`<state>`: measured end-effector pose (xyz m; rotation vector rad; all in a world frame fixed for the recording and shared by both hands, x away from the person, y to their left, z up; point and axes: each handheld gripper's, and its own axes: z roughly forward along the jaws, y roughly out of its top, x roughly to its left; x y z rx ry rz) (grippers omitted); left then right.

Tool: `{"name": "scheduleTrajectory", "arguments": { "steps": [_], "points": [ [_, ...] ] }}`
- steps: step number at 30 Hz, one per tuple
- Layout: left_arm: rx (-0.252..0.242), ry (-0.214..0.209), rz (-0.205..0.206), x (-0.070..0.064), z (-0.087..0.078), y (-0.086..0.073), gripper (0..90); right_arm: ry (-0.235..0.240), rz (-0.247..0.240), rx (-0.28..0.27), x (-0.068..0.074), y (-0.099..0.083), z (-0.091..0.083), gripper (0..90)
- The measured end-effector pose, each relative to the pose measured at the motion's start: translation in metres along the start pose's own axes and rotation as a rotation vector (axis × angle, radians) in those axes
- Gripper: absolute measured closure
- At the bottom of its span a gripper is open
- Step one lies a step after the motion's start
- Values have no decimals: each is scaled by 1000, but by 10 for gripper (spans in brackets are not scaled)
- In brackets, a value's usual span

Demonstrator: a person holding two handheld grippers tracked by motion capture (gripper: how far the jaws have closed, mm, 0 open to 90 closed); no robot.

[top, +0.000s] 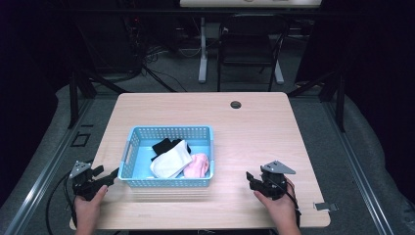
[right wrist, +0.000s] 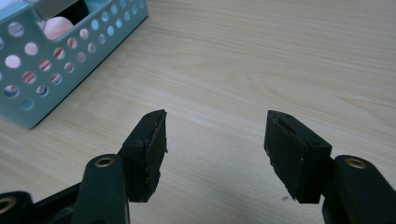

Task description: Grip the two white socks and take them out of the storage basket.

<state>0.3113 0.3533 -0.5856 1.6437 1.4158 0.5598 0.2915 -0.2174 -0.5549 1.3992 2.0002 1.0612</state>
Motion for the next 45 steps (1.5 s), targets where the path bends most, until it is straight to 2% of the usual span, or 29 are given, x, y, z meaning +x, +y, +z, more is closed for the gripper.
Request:
{"name": "scheduleTrajectory", "arguments": {
  "steps": [2, 3, 6, 7, 12, 16, 20, 23, 25, 26, 27, 28, 29, 30, 31, 32, 34, 37, 38, 41, 45],
  "points": [
    [-1, 1, 0, 0, 0, 0, 245, -4, 11, -4, -1, 1, 0, 389],
    [-8, 1, -1, 0, 0, 0, 245, 12, 27, 5, -3, 1, -1, 389],
    [3, 3, 2, 0, -1, -1, 245, -2, 30, -6, -4, -1, -2, 389],
    [-8, 5, -5, 0, -2, -2, 245, -2, 30, -6, -4, -1, -2, 389],
    [-18, 2, -13, 1, -2, 0, 245, -15, 3, 0, -4, -1, 0, 409],
    [-11, -4, -7, 0, -1, 0, 245, -5, -17, -16, 0, 1, -2, 421],
    [-11, -9, -7, 0, -2, 0, 245, 11, -34, 1, 7, 9, -3, 441],
    [-14, -10, -10, 0, -3, 0, 245, 29, -46, 13, 16, 20, -4, 477],
    [-14, -10, -10, 0, -3, 1, 245, 57, -50, 24, 24, 36, -6, 493],
    [-14, -10, -10, 0, -3, 1, 245, 57, -50, 24, 24, 36, -6, 493],
    [-14, -11, -11, 0, -2, 1, 245, 71, -68, 22, 29, 48, -8, 498],
    [-14, -11, -10, 0, -2, 1, 245, 71, -68, 22, 29, 48, -8, 498],
    [-13, -11, -11, 1, -2, 1, 245, 87, -86, 18, 33, 62, -11, 506],
    [-13, -11, -11, 1, -2, 1, 245, 87, -86, 18, 33, 62, -11, 506],
    [-14, -11, -12, 1, -2, 1, 245, 106, -90, 9, 38, 75, -14, 519],
    [-16, -12, -12, 1, -2, 1, 245, 106, -90, 9, 38, 75, -14, 519],
    [-17, -13, -12, 1, -2, 1, 245, 119, -93, 13, 41, 86, -15, 538],
    [-19, -15, -14, 0, -2, 1, 244, 133, -103, 31, 46, 99, -11, 582],
    [-20, -16, -14, 0, -2, 1, 244, 138, -108, 52, 49, 105, -8, 603],
    [-19, -16, -13, 0, -2, 1, 244, 147, -129, 68, 57, 115, -1, 613],
    [-24, -17, -15, 0, -1, 1, 245, 175, -123, 68, 68, 126, 9, 626]
  ]
}}
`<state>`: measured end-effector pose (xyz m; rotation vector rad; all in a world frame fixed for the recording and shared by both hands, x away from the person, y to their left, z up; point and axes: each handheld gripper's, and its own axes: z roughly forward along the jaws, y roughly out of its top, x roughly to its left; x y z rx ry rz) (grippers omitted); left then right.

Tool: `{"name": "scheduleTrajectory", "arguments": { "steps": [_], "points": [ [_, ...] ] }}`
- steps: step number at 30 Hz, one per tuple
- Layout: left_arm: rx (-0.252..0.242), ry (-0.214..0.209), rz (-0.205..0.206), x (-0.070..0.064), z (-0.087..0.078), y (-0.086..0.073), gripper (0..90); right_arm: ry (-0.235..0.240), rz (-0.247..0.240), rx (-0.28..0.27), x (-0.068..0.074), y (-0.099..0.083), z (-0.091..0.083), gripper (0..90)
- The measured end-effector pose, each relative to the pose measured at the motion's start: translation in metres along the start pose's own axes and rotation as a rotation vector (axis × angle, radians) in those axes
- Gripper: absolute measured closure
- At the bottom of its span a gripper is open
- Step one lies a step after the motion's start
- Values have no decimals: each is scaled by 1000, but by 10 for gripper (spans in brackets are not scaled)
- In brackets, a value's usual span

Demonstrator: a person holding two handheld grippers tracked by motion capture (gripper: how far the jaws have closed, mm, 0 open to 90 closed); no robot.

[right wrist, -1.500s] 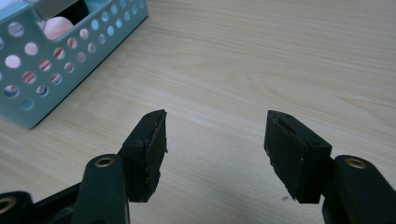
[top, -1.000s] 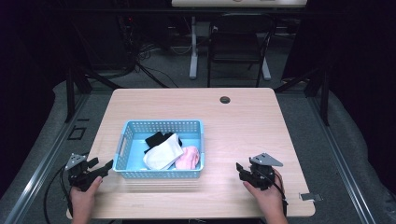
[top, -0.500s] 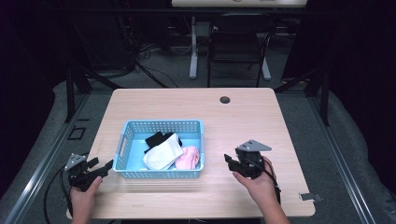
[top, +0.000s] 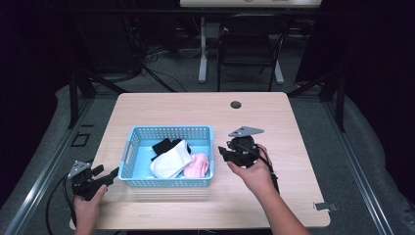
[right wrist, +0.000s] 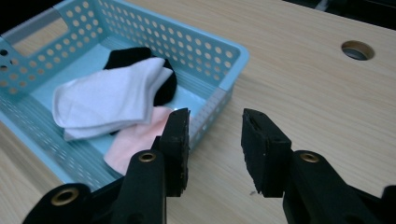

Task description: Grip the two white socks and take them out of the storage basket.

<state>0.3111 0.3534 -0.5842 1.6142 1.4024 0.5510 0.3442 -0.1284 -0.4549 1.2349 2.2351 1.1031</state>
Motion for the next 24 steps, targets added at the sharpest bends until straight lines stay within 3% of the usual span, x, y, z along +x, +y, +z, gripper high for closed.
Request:
{"name": "scheduleTrajectory", "arguments": {
  "steps": [7, 15, 21, 22, 23, 24],
  "points": [
    [7, -1, 0, 1, 0, 0, 244, 50, -9, 32, 23, 18, 34, 670],
    [5, -5, -1, 1, 0, 1, 244, 114, -3, 110, 48, 31, 80, 682],
    [0, -6, -2, 1, 0, 1, 244, 135, 101, 169, 46, 32, 109, 682],
    [0, -6, -2, 1, 0, 1, 244, 135, 101, 169, 46, 32, 109, 682],
    [0, -6, -2, 1, -1, 1, 244, 146, 141, 182, 44, 33, 115, 682],
    [0, -7, -2, 1, -1, 1, 244, 150, 152, 187, 44, 33, 117, 682]
  ]
}}
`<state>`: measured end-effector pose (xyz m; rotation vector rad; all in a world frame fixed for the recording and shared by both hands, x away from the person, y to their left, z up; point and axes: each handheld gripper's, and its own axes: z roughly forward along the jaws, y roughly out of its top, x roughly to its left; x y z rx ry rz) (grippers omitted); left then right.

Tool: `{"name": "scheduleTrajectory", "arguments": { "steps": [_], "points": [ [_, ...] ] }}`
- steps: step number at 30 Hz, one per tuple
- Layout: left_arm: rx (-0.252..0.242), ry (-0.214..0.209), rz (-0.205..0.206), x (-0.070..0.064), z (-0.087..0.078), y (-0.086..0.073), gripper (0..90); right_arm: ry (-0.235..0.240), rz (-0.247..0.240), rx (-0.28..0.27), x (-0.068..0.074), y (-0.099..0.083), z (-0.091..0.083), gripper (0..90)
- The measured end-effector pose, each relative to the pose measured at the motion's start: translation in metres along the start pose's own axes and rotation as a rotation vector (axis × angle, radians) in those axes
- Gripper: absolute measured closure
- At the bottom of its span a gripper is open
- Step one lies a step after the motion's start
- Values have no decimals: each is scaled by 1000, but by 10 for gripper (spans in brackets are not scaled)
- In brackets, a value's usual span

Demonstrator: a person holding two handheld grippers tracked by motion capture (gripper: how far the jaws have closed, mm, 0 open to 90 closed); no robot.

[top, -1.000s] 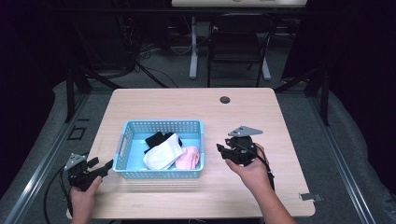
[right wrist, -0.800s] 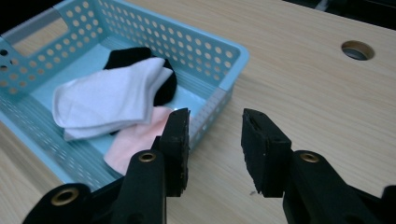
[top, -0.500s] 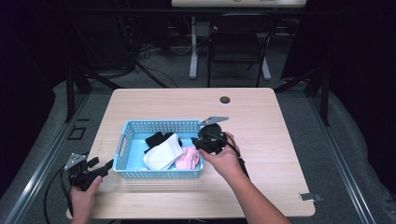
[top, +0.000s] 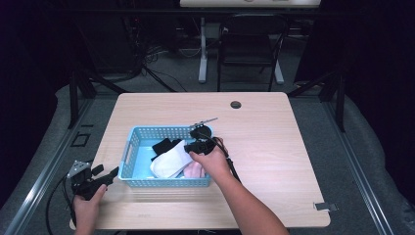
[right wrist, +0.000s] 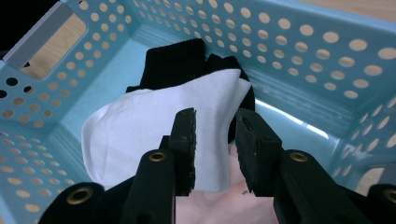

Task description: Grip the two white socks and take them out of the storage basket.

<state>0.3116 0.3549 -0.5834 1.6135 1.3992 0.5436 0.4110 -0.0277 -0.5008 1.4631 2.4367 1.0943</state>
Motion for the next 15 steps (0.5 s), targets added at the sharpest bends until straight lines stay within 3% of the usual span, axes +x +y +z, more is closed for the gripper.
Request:
{"name": "scheduleTrajectory", "arguments": {
  "steps": [7, 15],
  "points": [
    [-3, -1, 1, -1, 1, 0, 244, 2, 45, 35, -1, 1, 13, 694],
    [-3, -1, 0, 0, 1, 0, 244, 0, 59, 56, 1, 2, 24, 737]
  ]
}}
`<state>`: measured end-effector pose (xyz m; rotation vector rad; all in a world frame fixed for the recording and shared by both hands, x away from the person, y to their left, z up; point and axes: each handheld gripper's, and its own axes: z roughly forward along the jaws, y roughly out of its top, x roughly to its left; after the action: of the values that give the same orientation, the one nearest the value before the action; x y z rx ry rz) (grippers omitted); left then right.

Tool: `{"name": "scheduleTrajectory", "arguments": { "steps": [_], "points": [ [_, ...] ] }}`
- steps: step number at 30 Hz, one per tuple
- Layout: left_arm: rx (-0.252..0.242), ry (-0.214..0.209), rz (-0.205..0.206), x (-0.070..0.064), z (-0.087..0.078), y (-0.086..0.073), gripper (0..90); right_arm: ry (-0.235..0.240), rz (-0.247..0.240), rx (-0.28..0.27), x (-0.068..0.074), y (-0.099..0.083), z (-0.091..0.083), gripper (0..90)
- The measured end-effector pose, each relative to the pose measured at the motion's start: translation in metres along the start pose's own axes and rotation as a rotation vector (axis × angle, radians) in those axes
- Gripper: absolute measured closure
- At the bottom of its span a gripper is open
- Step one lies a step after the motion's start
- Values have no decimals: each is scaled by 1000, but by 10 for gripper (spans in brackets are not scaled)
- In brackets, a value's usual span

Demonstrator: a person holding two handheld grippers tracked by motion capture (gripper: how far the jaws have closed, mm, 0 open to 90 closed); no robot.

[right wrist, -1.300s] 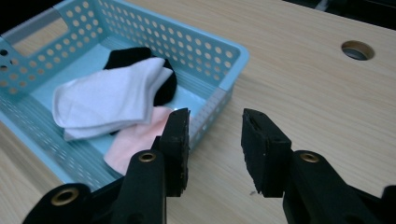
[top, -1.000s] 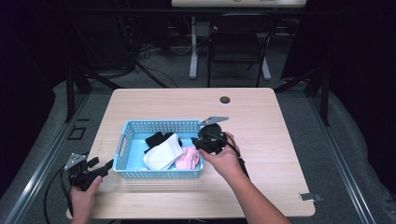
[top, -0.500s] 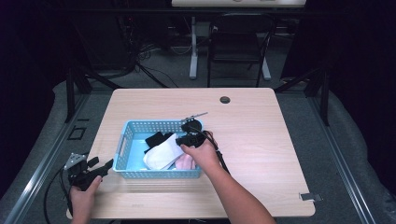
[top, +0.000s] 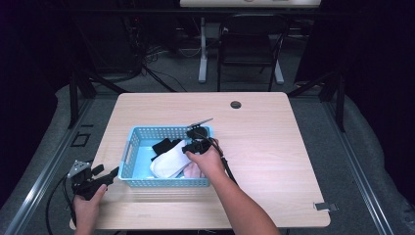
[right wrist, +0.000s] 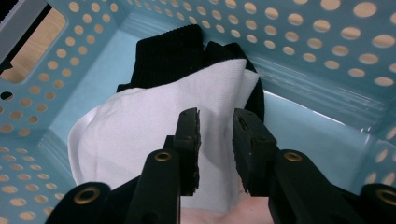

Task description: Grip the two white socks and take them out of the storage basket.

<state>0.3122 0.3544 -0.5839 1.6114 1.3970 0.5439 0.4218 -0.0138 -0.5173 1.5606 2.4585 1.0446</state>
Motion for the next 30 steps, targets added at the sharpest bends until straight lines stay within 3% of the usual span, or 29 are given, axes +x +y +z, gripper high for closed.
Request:
{"name": "scheduleTrajectory", "arguments": {
  "steps": [5, 13, 19, 23, 26, 30],
  "points": [
    [-1, -1, -1, 0, 0, 0, 244, -1, -12, 18, 5, -1, 4, 800],
    [-2, -1, 0, 0, 0, 0, 244, -14, -92, -35, 15, -5, 0, 878],
    [-1, -1, 0, 0, 0, 0, 244, -7, -192, -155, 36, -11, -19, 884],
    [-2, -1, 0, 0, 0, 0, 244, 4, -286, -246, 53, -18, -39, 886],
    [5, -1, 2, -1, 0, 0, 244, 17, -319, -297, 60, -22, -50, 886],
    [-2, 0, 2, -1, 0, 0, 244, 38, -329, -354, 66, -26, -64, 887]
  ]
}}
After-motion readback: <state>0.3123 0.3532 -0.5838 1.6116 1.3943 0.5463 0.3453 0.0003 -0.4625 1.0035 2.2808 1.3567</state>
